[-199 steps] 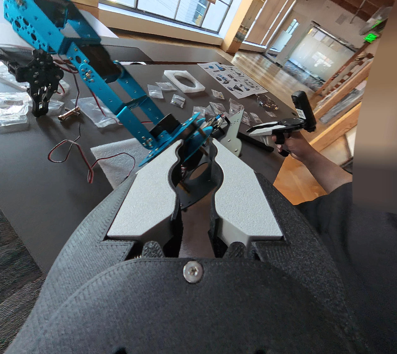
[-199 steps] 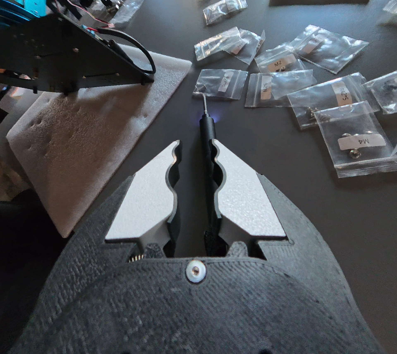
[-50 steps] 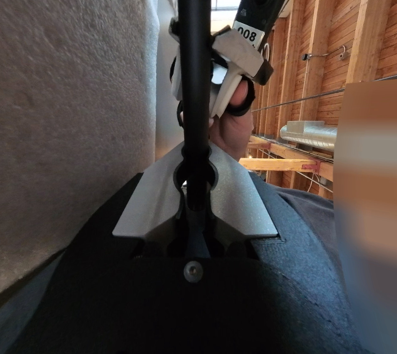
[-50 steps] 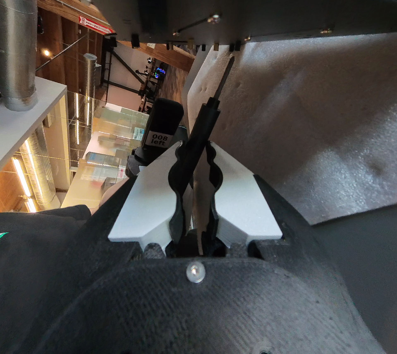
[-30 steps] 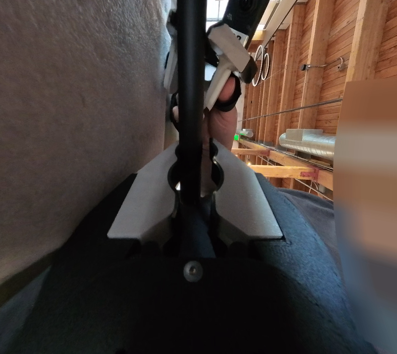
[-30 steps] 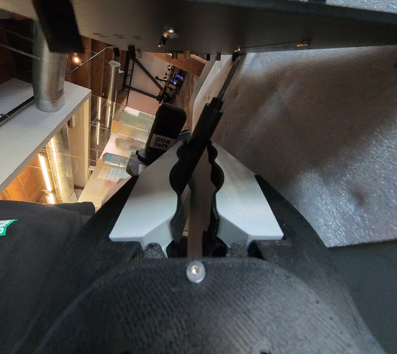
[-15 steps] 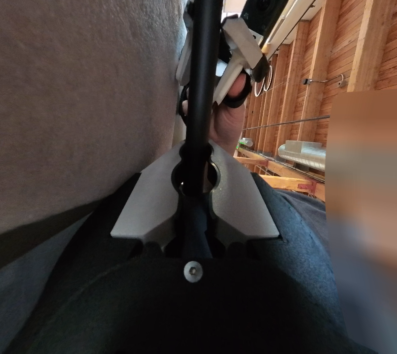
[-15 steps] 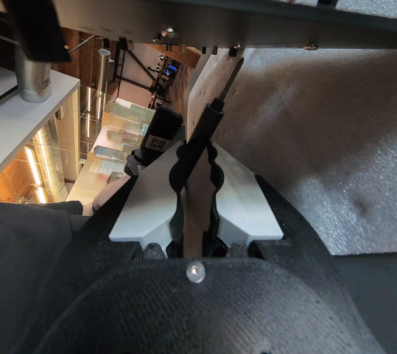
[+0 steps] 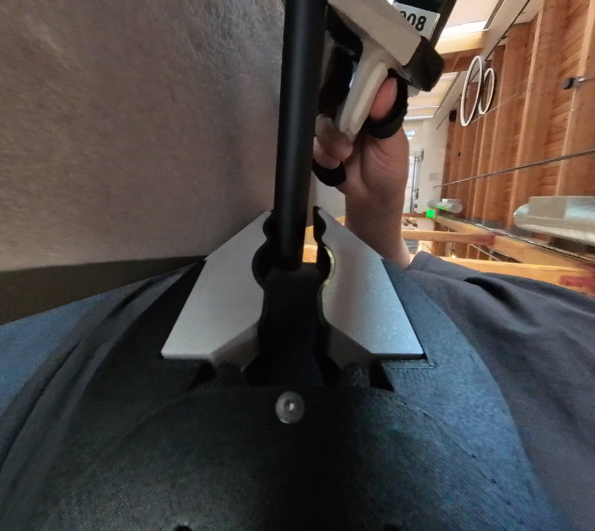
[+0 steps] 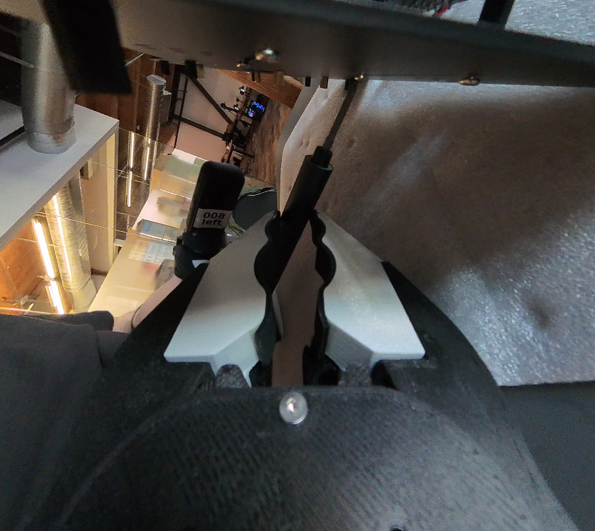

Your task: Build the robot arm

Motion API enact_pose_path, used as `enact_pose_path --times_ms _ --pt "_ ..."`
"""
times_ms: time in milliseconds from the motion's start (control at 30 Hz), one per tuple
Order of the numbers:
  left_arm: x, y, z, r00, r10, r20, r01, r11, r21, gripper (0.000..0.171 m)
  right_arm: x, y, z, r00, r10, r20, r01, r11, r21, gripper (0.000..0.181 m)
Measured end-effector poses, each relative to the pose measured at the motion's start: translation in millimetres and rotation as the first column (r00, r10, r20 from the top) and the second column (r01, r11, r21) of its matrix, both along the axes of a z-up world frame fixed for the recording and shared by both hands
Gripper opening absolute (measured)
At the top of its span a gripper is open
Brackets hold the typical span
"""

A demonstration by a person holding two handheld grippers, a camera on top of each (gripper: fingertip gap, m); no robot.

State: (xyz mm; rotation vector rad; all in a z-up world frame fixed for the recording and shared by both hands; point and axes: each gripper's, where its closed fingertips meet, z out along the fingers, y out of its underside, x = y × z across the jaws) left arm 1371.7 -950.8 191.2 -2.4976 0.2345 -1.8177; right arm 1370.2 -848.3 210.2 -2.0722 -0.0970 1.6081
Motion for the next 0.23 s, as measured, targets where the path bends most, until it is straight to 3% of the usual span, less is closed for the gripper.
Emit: enact_pose_path --times_ms 33,233 --pt "0.0 -0.6 -1.3 1.000 0.000 0.001 0.000 1.000 0.007 0.017 -0.4 -0.4 -0.6 1.000 0.006 -0.002 -0.006 1.000 -0.006 0.017" --pt "3.4 -4.6 1.9 0.994 0.044 0.096 -0.041 0.999 -0.033 0.014 -3.3 -2.7 -4.8 0.999 0.034 0.036 -0.034 0.999 -0.012 0.018"
